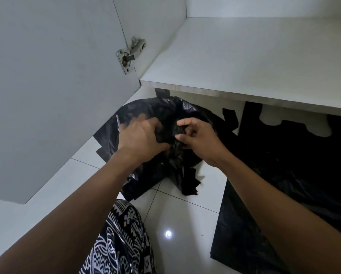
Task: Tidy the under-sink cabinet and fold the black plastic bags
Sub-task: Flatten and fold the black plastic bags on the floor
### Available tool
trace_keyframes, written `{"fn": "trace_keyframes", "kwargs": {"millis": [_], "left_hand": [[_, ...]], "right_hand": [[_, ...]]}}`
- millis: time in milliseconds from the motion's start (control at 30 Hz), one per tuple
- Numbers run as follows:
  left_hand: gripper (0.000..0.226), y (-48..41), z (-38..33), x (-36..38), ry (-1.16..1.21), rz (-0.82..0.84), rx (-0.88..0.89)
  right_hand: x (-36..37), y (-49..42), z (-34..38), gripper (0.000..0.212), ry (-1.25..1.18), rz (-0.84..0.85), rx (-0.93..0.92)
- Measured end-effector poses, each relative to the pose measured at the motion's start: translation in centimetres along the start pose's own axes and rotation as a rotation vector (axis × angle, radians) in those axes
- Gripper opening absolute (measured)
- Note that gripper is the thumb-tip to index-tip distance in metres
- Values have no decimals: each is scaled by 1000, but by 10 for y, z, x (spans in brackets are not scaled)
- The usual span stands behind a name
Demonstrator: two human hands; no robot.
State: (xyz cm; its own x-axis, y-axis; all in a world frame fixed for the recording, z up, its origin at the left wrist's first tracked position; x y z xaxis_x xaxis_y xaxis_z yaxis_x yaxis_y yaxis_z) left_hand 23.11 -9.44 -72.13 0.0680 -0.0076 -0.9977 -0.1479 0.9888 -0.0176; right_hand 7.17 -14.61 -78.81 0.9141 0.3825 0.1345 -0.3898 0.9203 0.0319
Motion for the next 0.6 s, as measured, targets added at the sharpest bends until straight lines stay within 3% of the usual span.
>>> {"fn": "trace_keyframes", "kwargs": {"millis": [100, 167, 267, 400, 467, 533, 600], "left_hand": [[57, -3, 12, -6, 51, -264, -51], [59, -11, 19, 2, 20, -199, -42], [33, -20, 27, 16, -106, 37, -53], [16, -18, 32, 12, -88, -20, -59], [19, -16, 30, -3, -71, -179, -22], [18, -11, 24, -28, -52, -359, 17], [15, -5, 18, -52, 15, -478, 60]], "right_hand": [[-14, 3, -22, 64, 373, 23, 62], [-18, 5, -36, 56, 678, 91, 69], [-20, 3, -52, 31, 718, 86, 45], [-19, -2, -47, 28, 737, 32, -11], [-13, -5, -49, 49, 842, 156, -44], [-6, -6, -61, 78, 922, 352, 61], [-2, -5, -74, 90, 1035, 474, 178]]}}
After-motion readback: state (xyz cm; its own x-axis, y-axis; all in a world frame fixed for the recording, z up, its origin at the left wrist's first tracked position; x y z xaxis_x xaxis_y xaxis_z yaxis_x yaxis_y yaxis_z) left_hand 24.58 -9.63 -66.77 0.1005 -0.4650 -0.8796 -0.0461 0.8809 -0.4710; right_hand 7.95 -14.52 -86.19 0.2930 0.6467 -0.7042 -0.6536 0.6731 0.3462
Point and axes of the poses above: each hand's wrist, its own y-axis away from the middle knuckle, its own x-axis out of the palm, z = x × y, the point moved 5 cm from there along -y, towards the middle knuckle, and after that the axes turned 9 degrees about -y, right-handed, at the moved point
